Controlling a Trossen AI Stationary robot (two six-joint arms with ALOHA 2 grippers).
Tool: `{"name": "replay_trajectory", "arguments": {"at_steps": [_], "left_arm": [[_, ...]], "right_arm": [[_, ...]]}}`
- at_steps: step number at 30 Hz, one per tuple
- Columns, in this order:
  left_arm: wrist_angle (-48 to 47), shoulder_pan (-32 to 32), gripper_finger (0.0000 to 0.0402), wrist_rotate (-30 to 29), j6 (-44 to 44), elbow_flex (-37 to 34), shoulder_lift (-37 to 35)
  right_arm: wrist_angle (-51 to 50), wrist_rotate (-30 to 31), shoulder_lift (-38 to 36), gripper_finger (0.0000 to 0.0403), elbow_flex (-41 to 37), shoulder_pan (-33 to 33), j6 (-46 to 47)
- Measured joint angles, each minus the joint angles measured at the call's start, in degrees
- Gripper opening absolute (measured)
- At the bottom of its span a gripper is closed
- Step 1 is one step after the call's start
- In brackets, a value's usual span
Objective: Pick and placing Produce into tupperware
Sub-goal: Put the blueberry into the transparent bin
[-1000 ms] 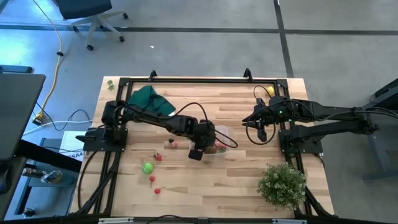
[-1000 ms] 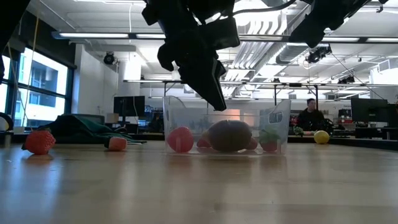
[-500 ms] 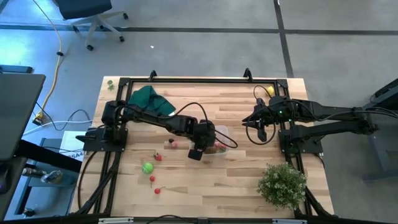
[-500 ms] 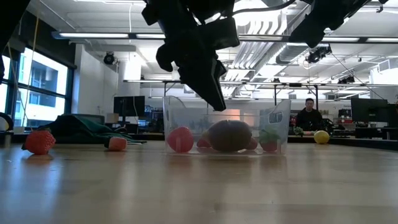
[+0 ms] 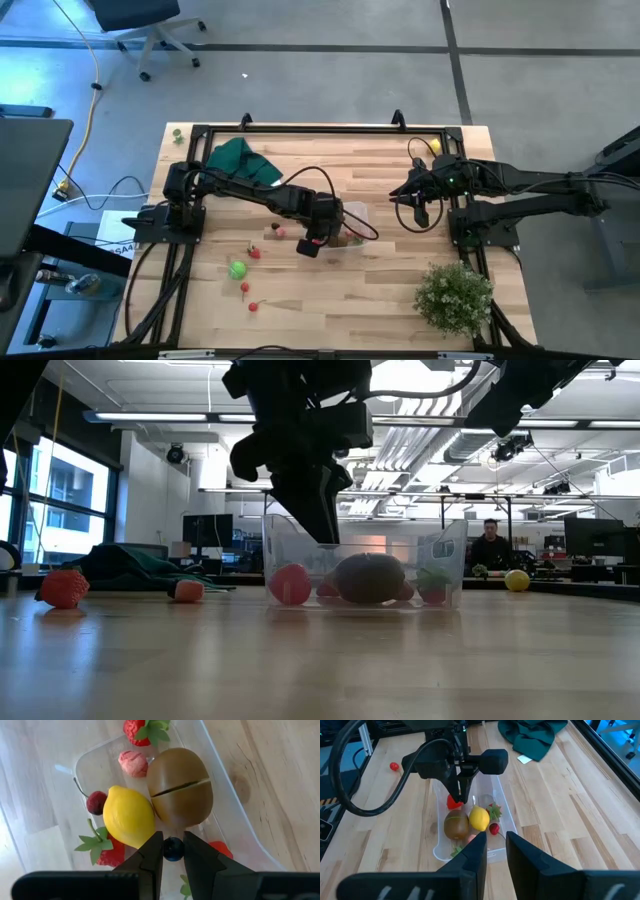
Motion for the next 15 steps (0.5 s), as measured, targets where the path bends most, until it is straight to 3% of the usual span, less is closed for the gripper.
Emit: {"name": "replay_trajectory", "arguments": {"at_steps": [11,15], "left_arm": [[0.0,0.0,0.0059,0.0,0.8,0.0,0.0],[0.0,0.0,0.0083,0.0,0.7,0.0,0.0]], "right_arm": [[0.0,0.0,0.0,0.0062,0.0,0.0,0.0],[0.0,0.0,0.0,0.0062,0.0,0.0,0.0]]}}
